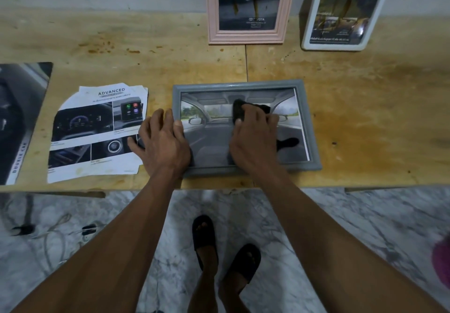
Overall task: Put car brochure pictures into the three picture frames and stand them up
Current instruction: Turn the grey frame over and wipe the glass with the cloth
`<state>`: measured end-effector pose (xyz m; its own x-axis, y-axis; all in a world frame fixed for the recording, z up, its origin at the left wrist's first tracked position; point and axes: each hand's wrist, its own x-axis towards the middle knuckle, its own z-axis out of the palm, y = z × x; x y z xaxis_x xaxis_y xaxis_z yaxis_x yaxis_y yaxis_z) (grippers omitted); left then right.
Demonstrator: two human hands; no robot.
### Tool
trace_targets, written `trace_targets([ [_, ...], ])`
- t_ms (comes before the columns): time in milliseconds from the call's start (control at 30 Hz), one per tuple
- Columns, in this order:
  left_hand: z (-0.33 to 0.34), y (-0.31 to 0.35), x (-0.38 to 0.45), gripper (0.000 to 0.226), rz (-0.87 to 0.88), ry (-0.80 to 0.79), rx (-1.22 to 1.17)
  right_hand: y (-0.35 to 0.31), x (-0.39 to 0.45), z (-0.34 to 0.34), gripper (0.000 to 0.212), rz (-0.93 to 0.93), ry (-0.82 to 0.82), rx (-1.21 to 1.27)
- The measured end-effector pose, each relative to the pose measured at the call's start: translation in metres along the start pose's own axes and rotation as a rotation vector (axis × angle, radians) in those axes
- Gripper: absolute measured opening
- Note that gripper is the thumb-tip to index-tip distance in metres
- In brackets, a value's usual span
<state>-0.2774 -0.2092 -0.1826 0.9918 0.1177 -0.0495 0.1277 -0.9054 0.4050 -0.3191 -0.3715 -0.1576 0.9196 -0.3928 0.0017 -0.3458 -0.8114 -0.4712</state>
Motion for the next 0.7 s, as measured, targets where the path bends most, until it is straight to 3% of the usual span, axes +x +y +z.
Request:
trace_targets([
  [233, -0.007, -0.001, 0.007, 0.042, -0.028, -0.080, -0.082, -0.057, -0.007, 0.039, 0.037, -0.237, -0.263, 0.014],
  [400, -0.016, -0.002, 0.013, 0.040, -0.084, -0.151, -0.154, -0.055, -0.021, 0.025, 0.032, -0.349, -0.439, 0.086],
  [567, -0.016, -0.007, 0.013, 0.042, -0.040, -0.186, -0.097, -0.038, -0.035, 0.005, 0.035, -0.492, -0.529, 0.032],
  [700, -0.011, -0.004, 0.008, 0.042, -0.029, -0.128, -0.043, -0.012, -0.027, -0.015, 0.030, -0.571, -0.472, -0.146],
])
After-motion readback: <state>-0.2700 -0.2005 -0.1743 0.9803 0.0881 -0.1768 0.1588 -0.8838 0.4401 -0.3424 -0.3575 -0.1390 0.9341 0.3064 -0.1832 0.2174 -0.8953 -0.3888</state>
